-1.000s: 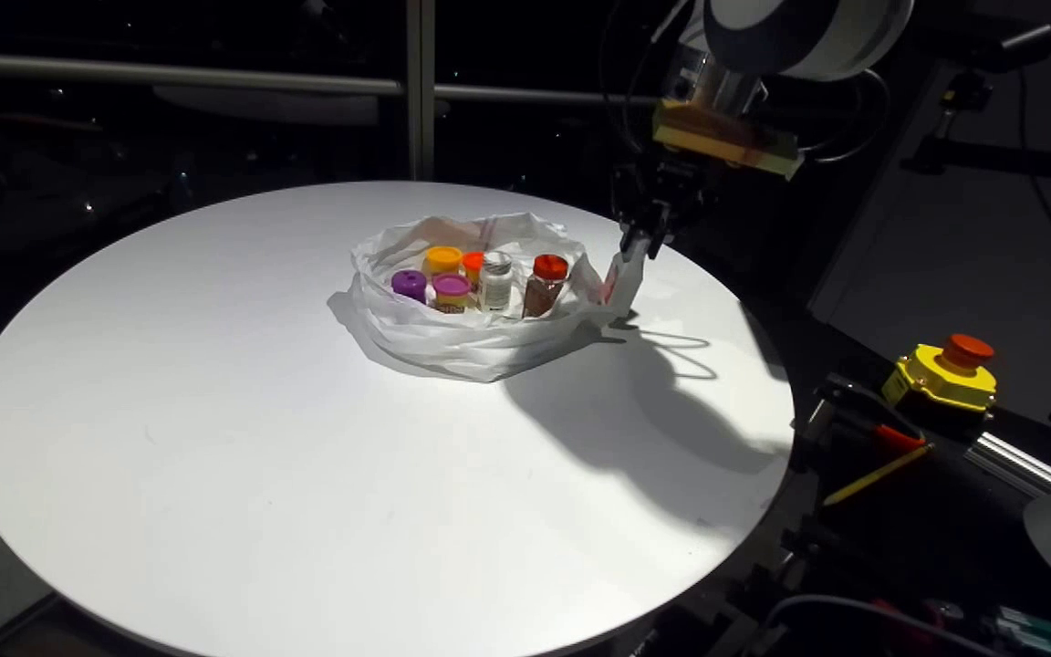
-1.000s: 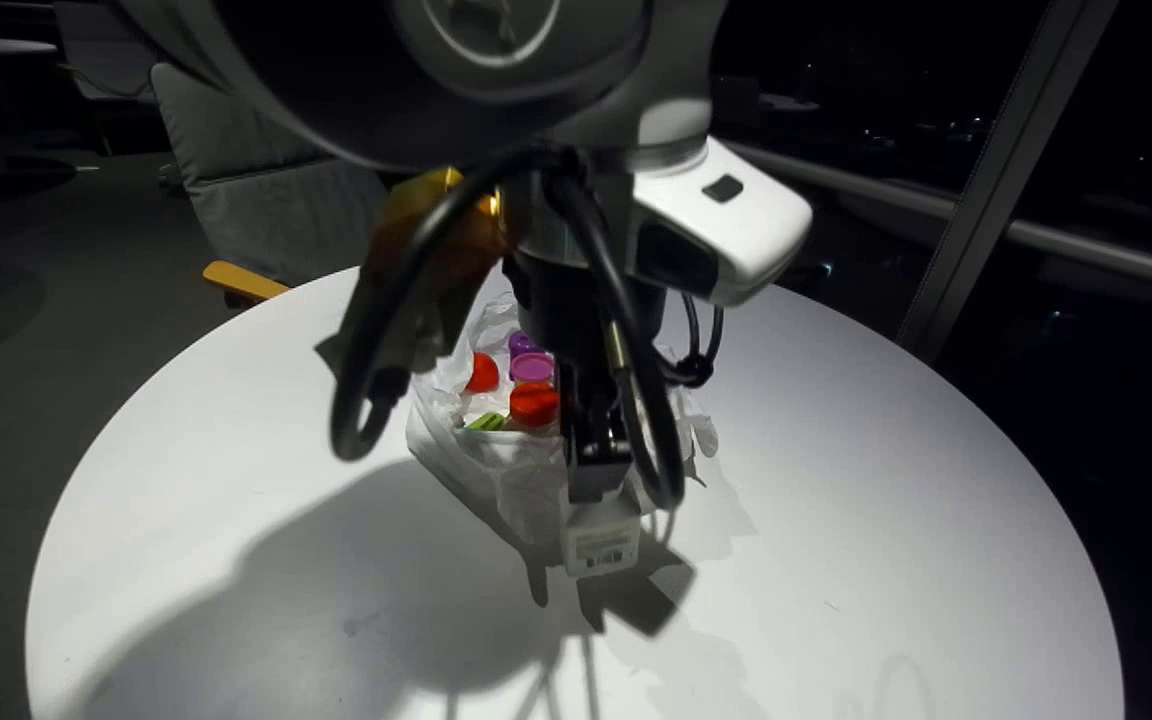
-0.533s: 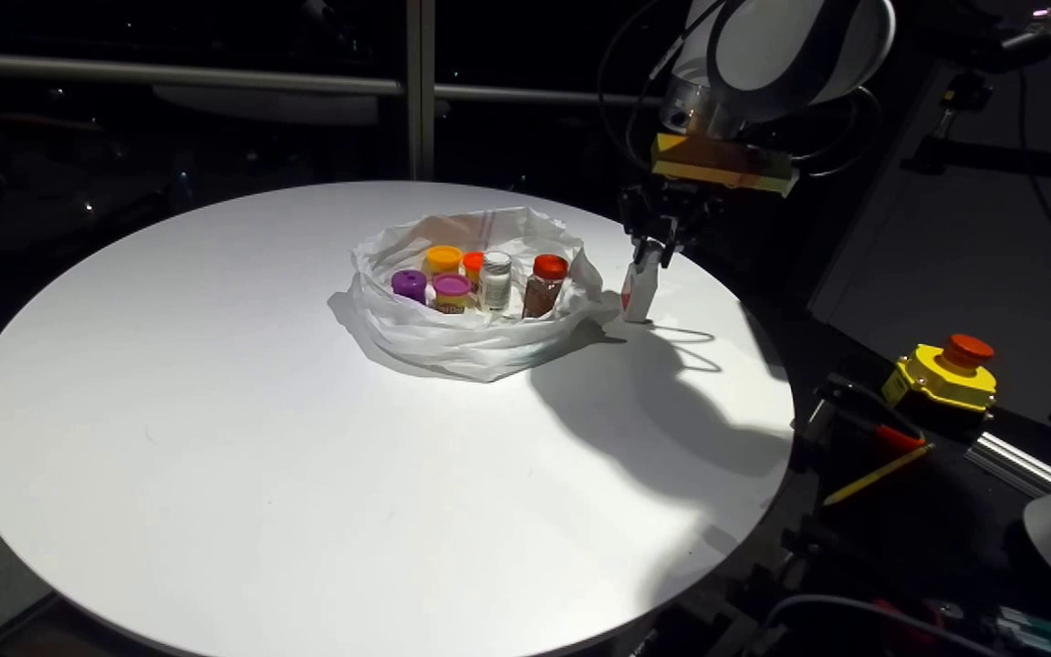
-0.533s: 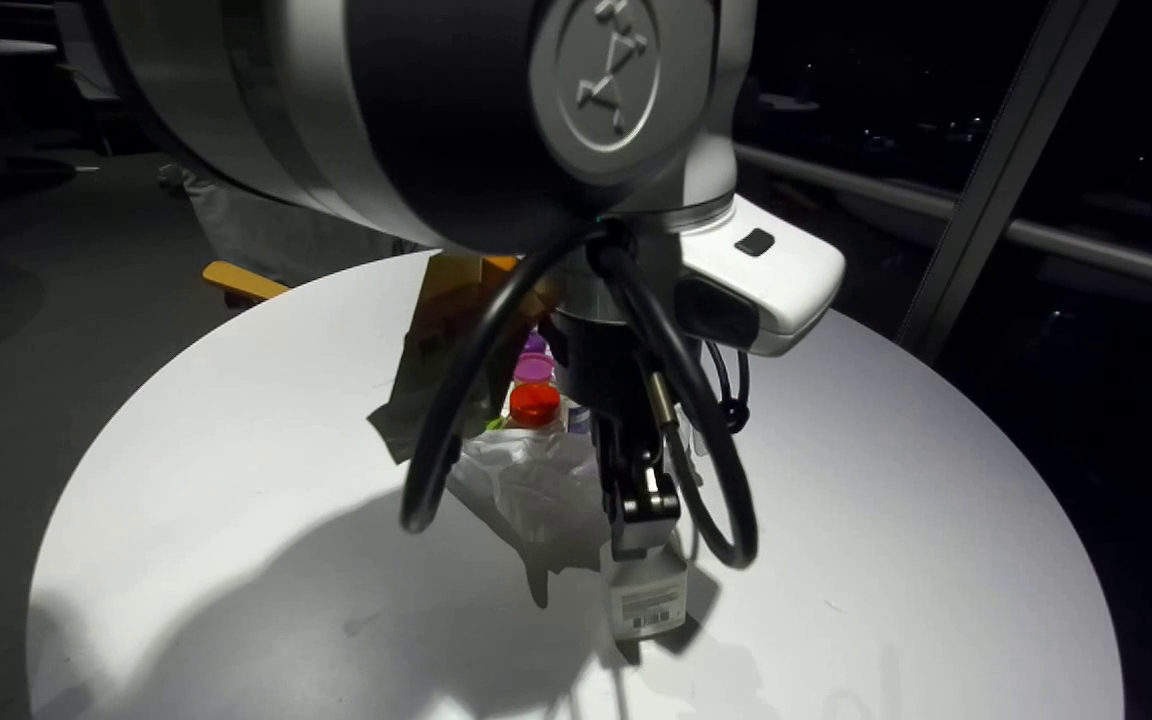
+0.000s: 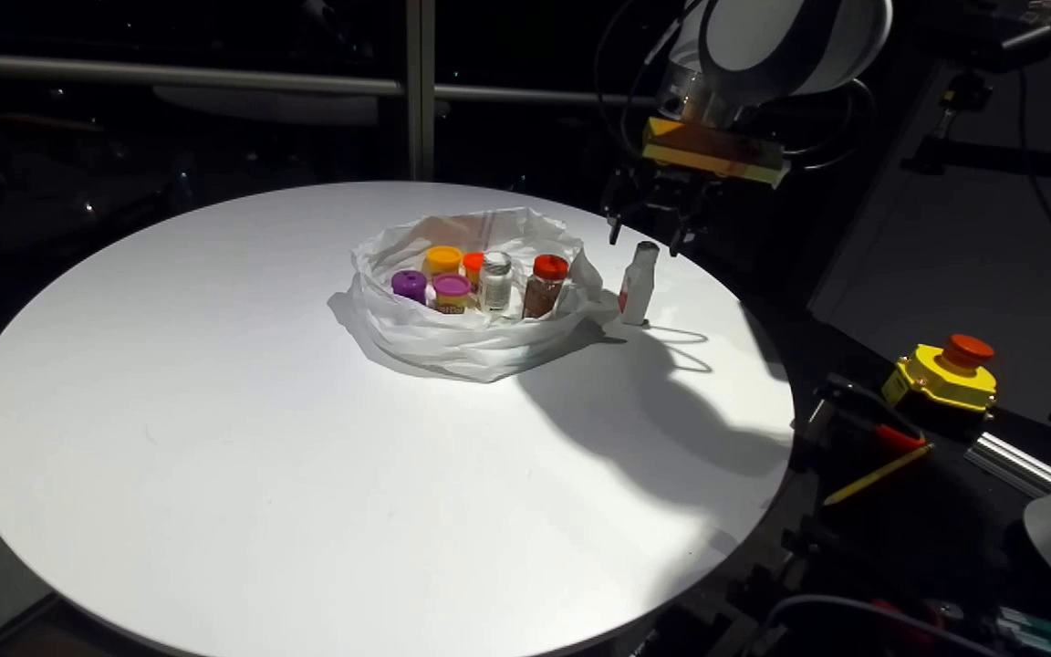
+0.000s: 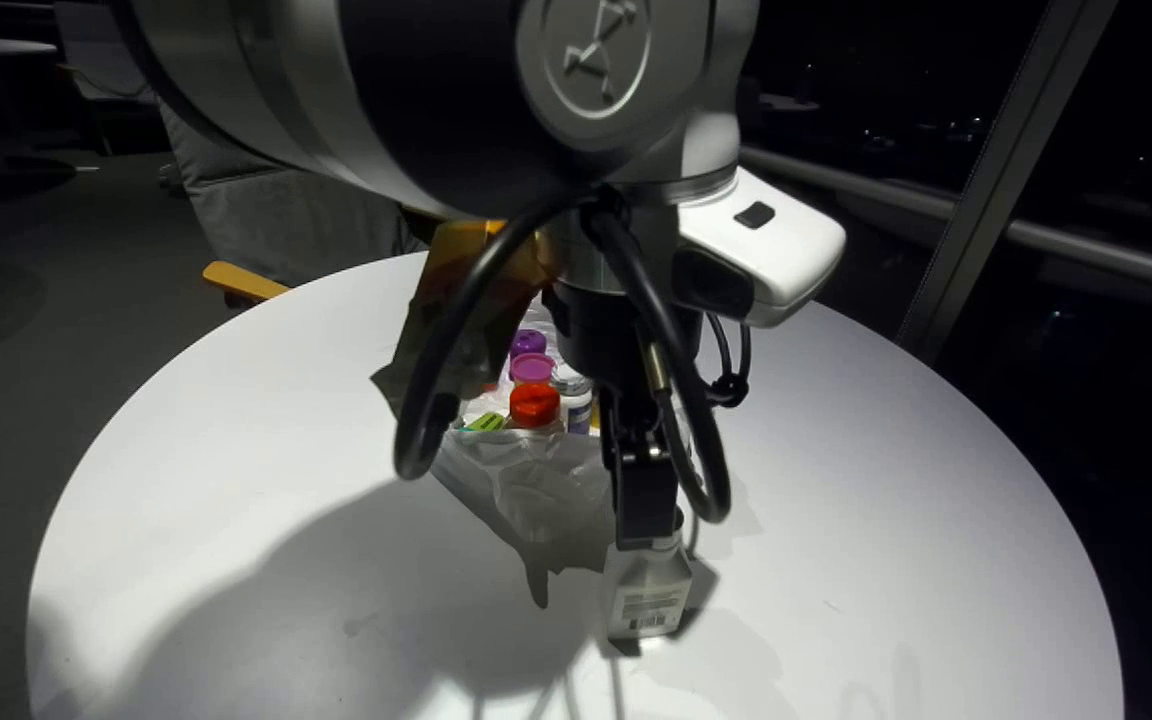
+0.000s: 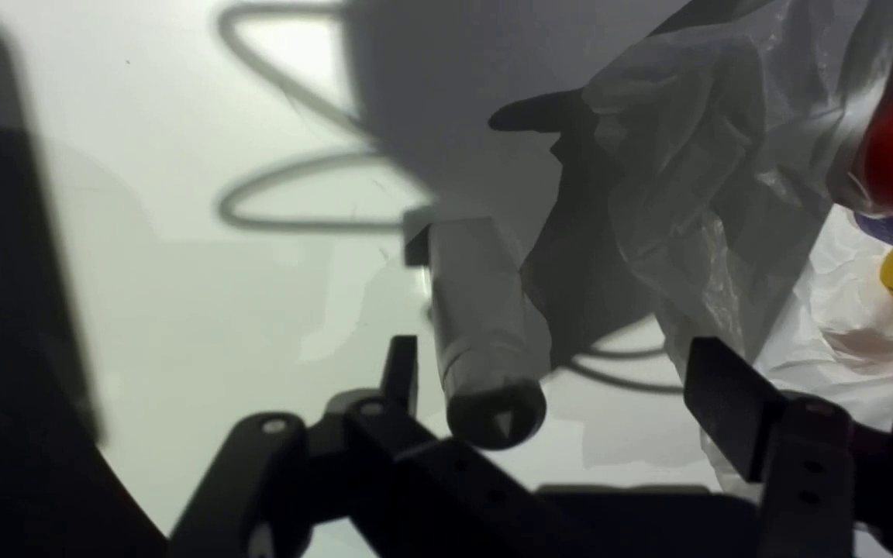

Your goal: Remove the objects in the plastic and put them on the table

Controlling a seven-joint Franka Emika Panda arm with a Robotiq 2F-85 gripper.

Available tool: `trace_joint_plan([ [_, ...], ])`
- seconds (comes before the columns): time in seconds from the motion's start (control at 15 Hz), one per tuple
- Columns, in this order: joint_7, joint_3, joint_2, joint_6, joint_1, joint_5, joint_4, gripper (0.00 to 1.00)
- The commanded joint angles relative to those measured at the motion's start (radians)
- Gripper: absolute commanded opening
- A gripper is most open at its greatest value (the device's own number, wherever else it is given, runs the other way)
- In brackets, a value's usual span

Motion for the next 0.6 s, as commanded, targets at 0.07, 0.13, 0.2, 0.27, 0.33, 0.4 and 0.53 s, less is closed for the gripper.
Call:
trace_joint_plan([
  [0.07, 0.088, -0.017, -0.165, -0.049, 0.060, -0.119, -0.005, 1.00],
  [0.13, 0.107, 0.000, -0.189, -0.074, 0.065, -0.165, 0.011, 1.00],
  [0.2, 0.097, 0.038, -0.197, -0.106, 0.061, -0.178, 0.041, 1.00],
  [0.27, 0.085, 0.070, -0.203, -0.137, 0.057, -0.191, 0.065, 1.00],
  [0.33, 0.063, 0.103, -0.177, -0.166, 0.054, -0.188, 0.109, 1.00],
  [0.4, 0.038, 0.135, -0.167, -0.192, 0.052, -0.173, 0.137, 1.00],
  [0.53, 0.017, 0.176, -0.101, -0.241, 0.053, -0.183, 0.205, 1.00],
])
